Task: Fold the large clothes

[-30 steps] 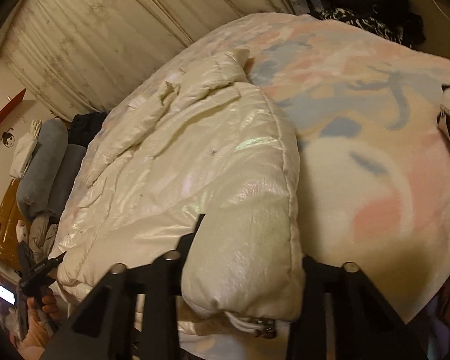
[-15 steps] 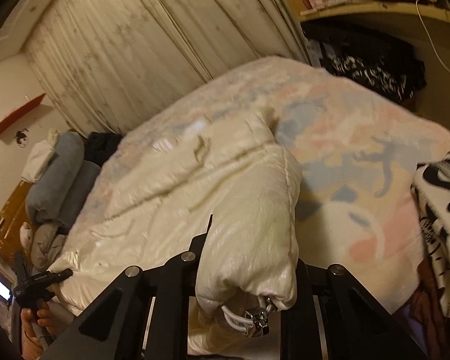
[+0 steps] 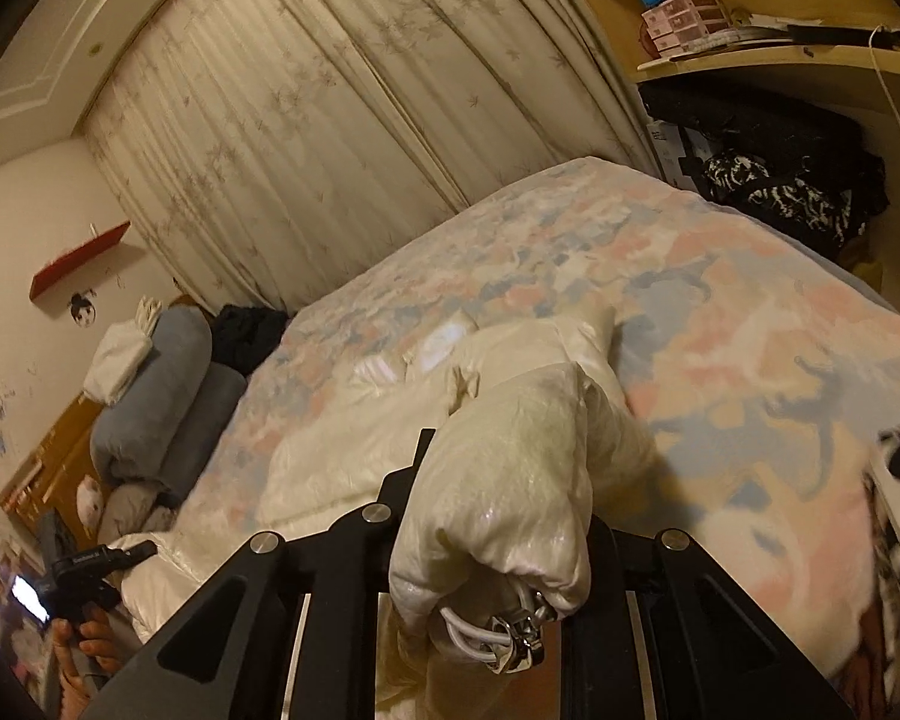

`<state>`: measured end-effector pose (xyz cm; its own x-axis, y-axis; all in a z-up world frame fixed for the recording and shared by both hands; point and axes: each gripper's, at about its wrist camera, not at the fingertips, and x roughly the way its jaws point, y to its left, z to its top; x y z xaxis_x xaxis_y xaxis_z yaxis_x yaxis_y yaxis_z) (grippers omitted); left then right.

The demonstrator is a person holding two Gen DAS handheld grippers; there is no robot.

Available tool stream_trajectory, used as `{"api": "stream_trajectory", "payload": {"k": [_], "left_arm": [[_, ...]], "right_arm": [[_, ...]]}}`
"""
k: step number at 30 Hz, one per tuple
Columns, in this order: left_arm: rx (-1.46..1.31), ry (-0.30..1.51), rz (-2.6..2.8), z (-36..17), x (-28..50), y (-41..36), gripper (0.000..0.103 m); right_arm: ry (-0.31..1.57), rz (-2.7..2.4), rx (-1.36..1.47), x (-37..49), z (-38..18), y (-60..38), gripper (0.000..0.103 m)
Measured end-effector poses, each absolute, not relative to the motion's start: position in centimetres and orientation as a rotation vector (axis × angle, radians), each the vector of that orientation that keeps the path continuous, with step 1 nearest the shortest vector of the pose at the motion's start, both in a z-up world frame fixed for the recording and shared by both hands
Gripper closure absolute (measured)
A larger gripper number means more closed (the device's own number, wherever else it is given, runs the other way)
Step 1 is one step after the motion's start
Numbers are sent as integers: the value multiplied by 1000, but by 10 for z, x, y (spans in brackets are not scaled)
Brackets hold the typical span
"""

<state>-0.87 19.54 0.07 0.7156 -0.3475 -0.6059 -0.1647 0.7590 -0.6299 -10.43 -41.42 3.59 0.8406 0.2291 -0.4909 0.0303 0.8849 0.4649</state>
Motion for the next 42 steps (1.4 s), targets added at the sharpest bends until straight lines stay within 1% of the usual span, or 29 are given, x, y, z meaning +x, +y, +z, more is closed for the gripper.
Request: {"api": "stream_trajectory", "payload": {"k": [6,10,13,14,15,16,18,19,20,21,22,23,24,25,26,29,33,36,38,42], "left_arm": [[-773,765,-79,0,83,209,89],[-738,771,-36,-7,155,204,87],[-754,802,-1,-24,215,206,83],[-761,812,3,-31,230,207,79],[-770,832,6,-39,250,207,77],[-779,850,5,-47,264,208,72],[-807,904,2,-67,293,209,66],[-817,921,1,-74,302,209,59],[-832,935,-6,-81,311,209,49],[-853,939,-23,-87,317,210,46],[-870,937,-40,-90,324,211,39],[-883,934,-54,-94,326,213,33],[-900,929,-75,-96,331,214,30],[-909,922,-87,-96,332,215,27],[-913,914,-93,-95,335,215,25],[-897,900,-99,-90,340,217,24],[-838,877,-101,-78,340,218,24],[-737,887,-139,-72,343,216,23],[-661,907,-147,-76,344,215,23],[-541,977,-152,-99,352,213,23]], "right_arm": [[575,95,537,12,48,-437,85],[608,64,505,103,44,-436,85],[648,22,487,178,37,-433,83],[661,15,494,199,32,-432,81],[681,8,505,225,24,-434,75],[698,0,512,243,16,-434,68],[741,-2,537,282,-4,-435,62],[768,-6,562,302,-18,-436,57],[782,-7,581,314,-29,-437,54],[789,1,603,323,-45,-441,45],[786,16,628,331,-51,-443,37],[781,33,647,332,-62,-446,31],[774,62,677,337,-68,-449,20],[766,86,699,337,-73,-451,13],[756,103,711,333,-76,-453,11],[730,148,715,335,-77,-456,11],[704,146,635,332,-62,-456,10],[712,110,566,319,-49,-457,10],[729,87,526,318,-51,-461,10],[792,33,463,332,-76,-473,10]]}}
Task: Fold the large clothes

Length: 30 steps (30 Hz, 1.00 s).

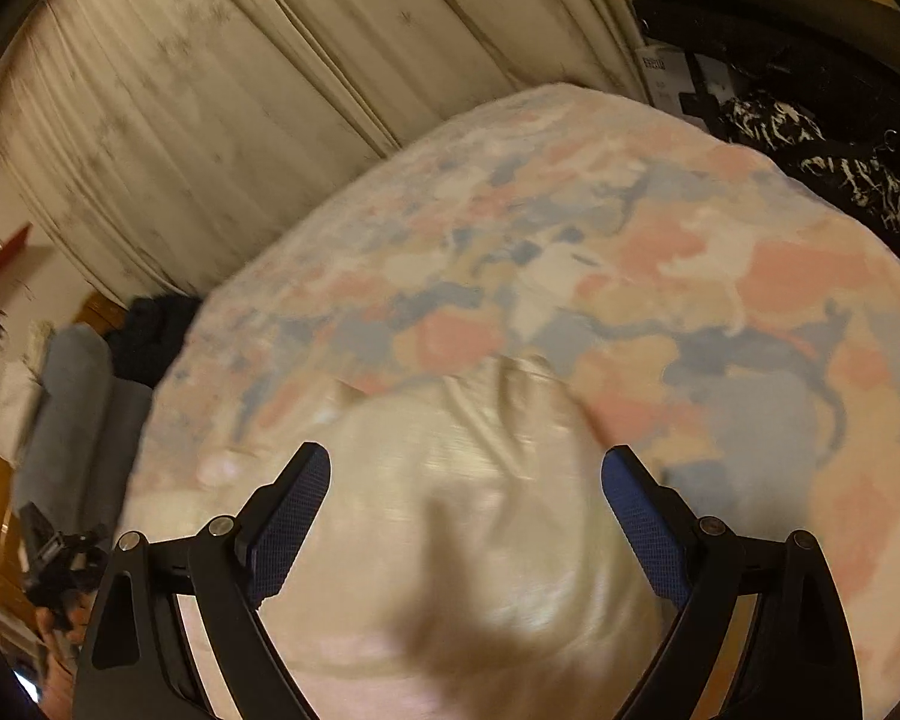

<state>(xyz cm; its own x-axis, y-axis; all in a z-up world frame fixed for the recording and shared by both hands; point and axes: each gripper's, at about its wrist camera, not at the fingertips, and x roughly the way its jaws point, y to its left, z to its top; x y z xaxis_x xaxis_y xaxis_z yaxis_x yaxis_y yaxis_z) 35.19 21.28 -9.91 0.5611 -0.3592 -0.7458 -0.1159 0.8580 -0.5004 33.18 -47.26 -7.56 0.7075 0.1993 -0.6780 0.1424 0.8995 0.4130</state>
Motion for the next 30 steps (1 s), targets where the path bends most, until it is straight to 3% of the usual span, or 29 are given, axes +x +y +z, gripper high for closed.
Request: {"api": "stream_trajectory", "payload": {"k": [11,14,16,19,26,27,29,30], "left_arm": [[-416,1005,-146,-135,368,216,23],[-433,989,-137,-131,362,226,23],[-421,999,-134,-133,358,232,23],[-442,1025,-142,-141,357,241,23],[-511,1058,-165,-161,371,235,23],[-513,1038,-137,-160,371,231,26],[-439,979,-80,-149,366,218,62],[-397,964,-57,-143,365,211,72]], "right_arm": [[950,62,460,377,-149,-480,12],[927,65,424,375,-149,-474,26],[910,70,396,373,-148,-469,44],[887,69,345,367,-144,-461,57],[864,40,297,357,-138,-452,74],[860,34,286,355,-137,-450,79],[847,17,256,351,-132,-445,83],[839,8,241,349,-129,-443,86]]}}
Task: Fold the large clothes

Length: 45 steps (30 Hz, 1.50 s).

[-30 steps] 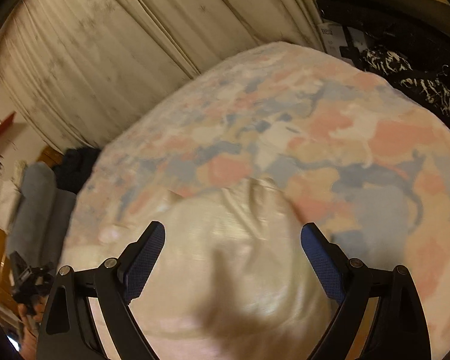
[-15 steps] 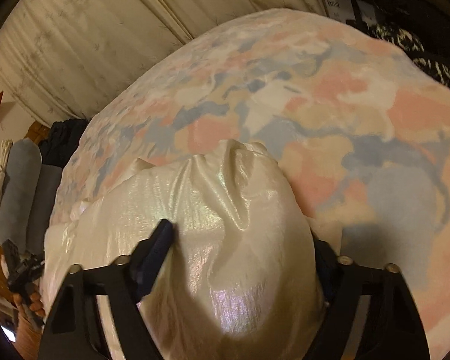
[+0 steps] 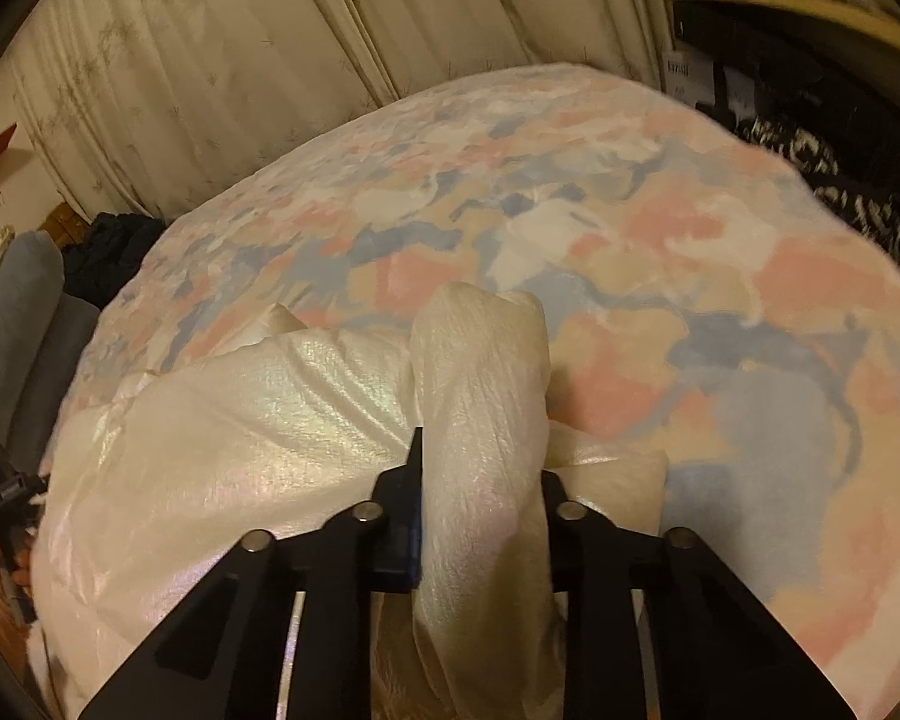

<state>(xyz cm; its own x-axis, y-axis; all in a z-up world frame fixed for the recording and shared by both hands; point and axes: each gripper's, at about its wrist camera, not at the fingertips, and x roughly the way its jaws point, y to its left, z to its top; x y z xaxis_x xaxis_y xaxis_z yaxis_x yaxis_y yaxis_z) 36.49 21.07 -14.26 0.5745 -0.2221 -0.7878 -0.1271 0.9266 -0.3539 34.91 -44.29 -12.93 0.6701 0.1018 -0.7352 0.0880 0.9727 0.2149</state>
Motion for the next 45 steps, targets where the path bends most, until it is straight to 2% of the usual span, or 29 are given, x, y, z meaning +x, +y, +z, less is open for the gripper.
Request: {"api": "stream_trajectory", "payload": {"k": [1,2,4,8,12,19,27,29,30,31,32,33,34,39,45], "left_arm": [[-354,944,-41,-134,363,202,85],[-328,930,-15,-126,361,196,89],[-290,880,36,-106,357,187,92],[-229,842,109,-93,365,171,92],[-173,902,179,-123,380,156,90],[-153,908,224,-155,391,150,86],[-173,900,224,-165,390,156,80],[-174,903,229,-165,391,157,76],[-177,903,230,-165,391,159,76],[-180,903,227,-164,390,160,76],[-181,903,227,-163,390,160,74],[-180,903,229,-161,390,161,73],[-175,904,228,-159,389,161,72],[-124,890,210,-138,379,158,70],[-143,799,168,-91,354,143,70]], "right_arm": [[825,-3,218,346,-124,-439,89],[800,-14,203,343,-116,-436,89],[732,-26,216,336,-98,-436,90],[690,-109,214,338,-83,-434,90],[852,-193,162,358,-123,-428,90],[858,-234,164,356,-143,-429,88],[857,-229,198,361,-158,-438,86],[862,-228,210,361,-159,-440,82],[867,-228,215,362,-159,-441,75],[873,-234,219,362,-158,-443,63],[878,-259,220,362,-157,-445,57],[882,-283,224,362,-155,-447,45],[886,-297,231,361,-152,-450,39],[861,-313,212,350,-129,-449,38],[736,-242,138,329,-75,-406,38]]}}
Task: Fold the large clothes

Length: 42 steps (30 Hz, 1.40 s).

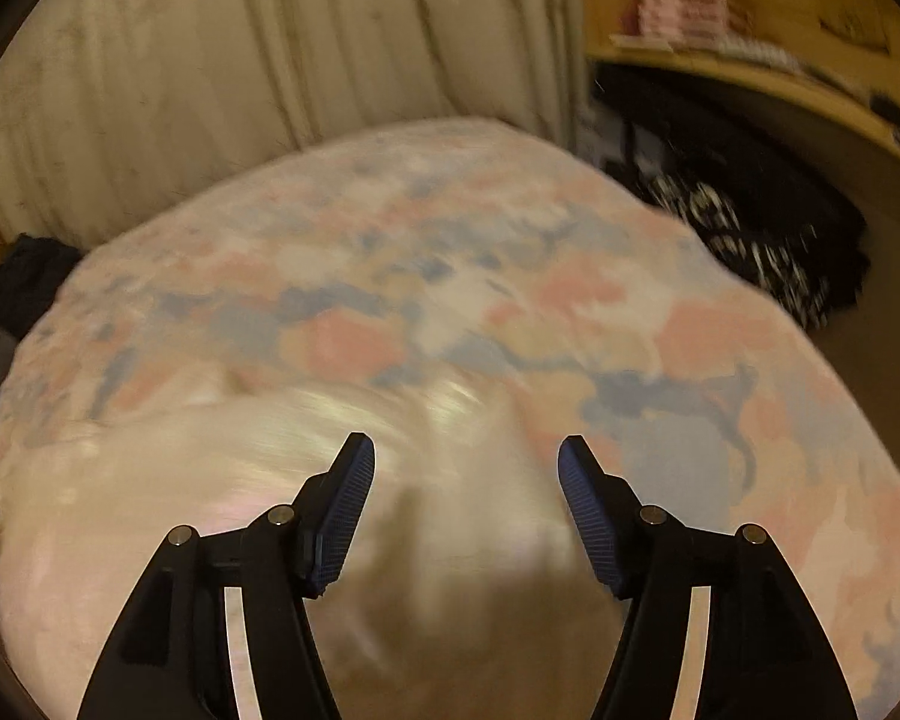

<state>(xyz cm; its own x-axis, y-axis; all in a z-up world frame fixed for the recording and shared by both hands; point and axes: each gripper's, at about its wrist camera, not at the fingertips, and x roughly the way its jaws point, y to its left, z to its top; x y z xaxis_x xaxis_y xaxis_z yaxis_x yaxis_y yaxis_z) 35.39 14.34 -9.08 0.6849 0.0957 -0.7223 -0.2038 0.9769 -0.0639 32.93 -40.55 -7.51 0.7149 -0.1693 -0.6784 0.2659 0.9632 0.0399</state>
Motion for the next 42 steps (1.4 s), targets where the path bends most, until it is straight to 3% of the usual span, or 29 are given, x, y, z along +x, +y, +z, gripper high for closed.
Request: {"api": "stream_trajectory", "payload": {"k": [8,17,27,36,39,42], "left_arm": [[-90,739,-11,-52,330,58,69],[-5,810,17,-111,348,-9,69],[9,826,59,-145,368,-2,66],[23,849,54,-154,380,16,64],[24,848,87,-153,384,36,64],[15,843,120,-152,386,61,71]], "right_arm": [[695,14,2,320,-43,-290,39],[793,96,-11,340,-102,-204,39],[842,56,33,365,-149,-247,39],[826,20,0,374,-158,-273,40],[822,-6,-12,376,-158,-294,44],[815,-41,-12,376,-156,-319,50]]}}
